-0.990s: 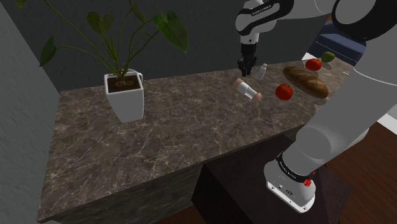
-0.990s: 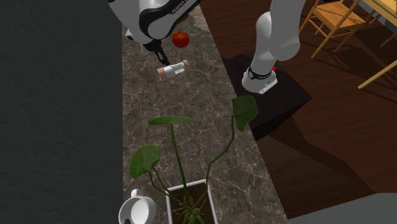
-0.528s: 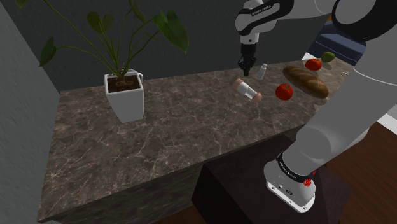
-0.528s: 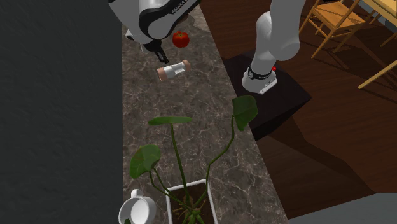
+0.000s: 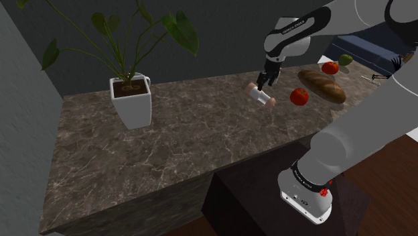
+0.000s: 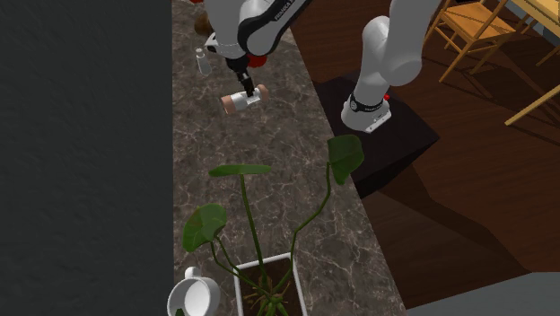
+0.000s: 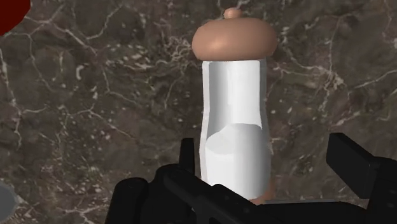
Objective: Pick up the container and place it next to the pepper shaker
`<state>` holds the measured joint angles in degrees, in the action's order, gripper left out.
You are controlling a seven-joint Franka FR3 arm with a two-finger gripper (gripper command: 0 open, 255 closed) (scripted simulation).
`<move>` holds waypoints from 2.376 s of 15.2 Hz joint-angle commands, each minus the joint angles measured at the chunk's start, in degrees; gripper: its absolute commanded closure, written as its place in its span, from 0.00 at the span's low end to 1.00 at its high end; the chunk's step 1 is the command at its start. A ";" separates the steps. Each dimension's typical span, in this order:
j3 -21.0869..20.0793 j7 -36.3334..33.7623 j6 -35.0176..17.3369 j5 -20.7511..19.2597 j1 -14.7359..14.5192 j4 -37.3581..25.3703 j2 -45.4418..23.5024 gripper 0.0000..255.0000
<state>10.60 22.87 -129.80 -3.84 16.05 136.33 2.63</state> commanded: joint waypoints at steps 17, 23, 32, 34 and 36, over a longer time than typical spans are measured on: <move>1.80 6.71 -16.49 4.44 0.90 8.44 -3.01 0.00; 1.80 6.71 -16.49 4.44 0.90 8.44 -3.00 1.00; 1.82 5.77 -12.27 3.16 0.98 7.63 0.49 1.00; 1.79 5.47 -10.57 2.75 1.02 7.21 1.79 1.00; 1.73 5.19 -8.87 2.39 1.07 6.74 3.05 1.00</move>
<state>12.35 28.21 -139.68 -1.23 17.08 143.34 4.95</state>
